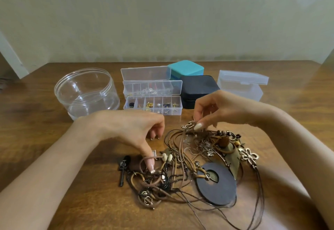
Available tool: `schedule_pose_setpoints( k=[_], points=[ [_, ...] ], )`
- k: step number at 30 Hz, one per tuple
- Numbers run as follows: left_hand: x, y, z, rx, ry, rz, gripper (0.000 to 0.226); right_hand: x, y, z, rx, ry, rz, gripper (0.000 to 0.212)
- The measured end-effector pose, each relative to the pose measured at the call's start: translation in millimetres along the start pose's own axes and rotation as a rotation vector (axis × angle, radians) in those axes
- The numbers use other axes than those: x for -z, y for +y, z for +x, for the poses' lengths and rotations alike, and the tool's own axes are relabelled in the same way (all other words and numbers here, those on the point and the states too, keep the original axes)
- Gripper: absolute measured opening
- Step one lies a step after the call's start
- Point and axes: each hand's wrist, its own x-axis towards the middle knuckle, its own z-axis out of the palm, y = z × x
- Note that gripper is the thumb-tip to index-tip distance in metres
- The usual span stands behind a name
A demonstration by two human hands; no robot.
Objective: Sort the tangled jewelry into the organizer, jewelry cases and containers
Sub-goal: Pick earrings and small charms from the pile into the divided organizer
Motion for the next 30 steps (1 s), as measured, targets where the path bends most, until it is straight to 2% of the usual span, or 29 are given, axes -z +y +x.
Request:
schedule_pose_setpoints(
  k=[3,6,9,14,21,22,23,25,27,28,30],
  points=[
    [0,0,-1,-0.004,-0.012,-0.022,0.057,3,0,0,0.022,0.066,0.125,0.018],
    [-1,-3,1,-0.048,0.001,0.004,0.036,3,2,0,0.015,0.126,0.185,0.012],
    [-1,-7,2,-0.078,0.023,-0.002,0.017,7,1,-1,-0.008,0.161,0.196,0.021],
    [0,-14,4,-0.061,0.071,-0.019,0.016,11,3,-1,-0.029,0.185,0.168,0.023],
    [4,-18,-2,-0.057,0.045,-0.02,0.012,10,3,-4,-0.101,0.012,0.075,0.021],
    [5,-15,-1,-0.06,0.087,-0.038,0.016,9,5,-4,-0.114,0.036,0.048,0.019],
    [6,-14,1,-0.062,0.195,-0.065,0.027,8,7,-2,-0.113,0.104,0.027,0.017],
    [7,-14,9,-0.065,0.602,-0.08,0.041,5,12,3,-0.086,0.332,-0.015,0.013],
    [10,-16,13,-0.022,0.992,0.009,0.043,1,15,8,-0.03,0.579,-0.084,0.007],
    [11,-20,13,0.027,1.098,0.046,0.044,-2,17,10,0.002,0.678,-0.152,0.007],
    [10,-31,15,0.125,1.166,0.092,0.049,-10,20,13,0.085,0.802,-0.252,0.017]
  ],
)
